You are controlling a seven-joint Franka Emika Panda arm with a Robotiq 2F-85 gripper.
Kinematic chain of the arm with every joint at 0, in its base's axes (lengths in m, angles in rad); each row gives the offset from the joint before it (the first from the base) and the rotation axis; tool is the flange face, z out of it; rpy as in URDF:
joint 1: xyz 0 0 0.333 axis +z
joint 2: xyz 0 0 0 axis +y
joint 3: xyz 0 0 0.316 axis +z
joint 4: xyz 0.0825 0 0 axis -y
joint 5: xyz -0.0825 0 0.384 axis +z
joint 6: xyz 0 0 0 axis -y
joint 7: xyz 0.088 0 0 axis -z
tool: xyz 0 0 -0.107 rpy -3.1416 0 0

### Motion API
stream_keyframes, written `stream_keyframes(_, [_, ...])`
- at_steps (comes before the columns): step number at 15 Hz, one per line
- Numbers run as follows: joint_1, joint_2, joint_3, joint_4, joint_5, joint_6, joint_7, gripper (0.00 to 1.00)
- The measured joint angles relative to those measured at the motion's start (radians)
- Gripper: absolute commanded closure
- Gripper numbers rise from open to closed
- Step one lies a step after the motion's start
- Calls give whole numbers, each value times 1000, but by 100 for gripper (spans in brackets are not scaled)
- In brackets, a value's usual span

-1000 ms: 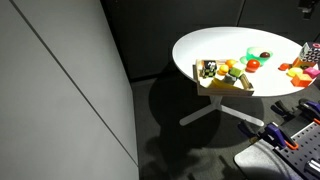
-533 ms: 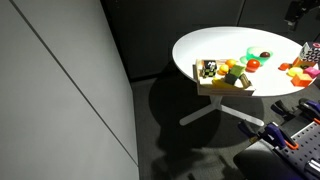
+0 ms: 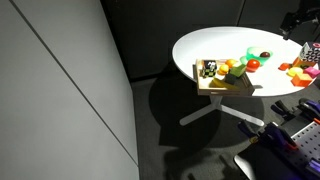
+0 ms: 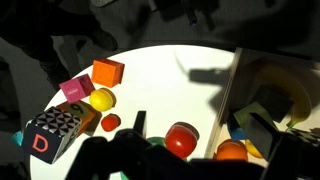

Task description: Put the apple in the green bowl

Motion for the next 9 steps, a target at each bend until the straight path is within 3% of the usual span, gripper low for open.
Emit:
stream_keyframes(4, [-37,70,-17,-1,-13,54,3,0])
stream_keyframes(9, [-74,145,-35,-1,-118,114,58,0])
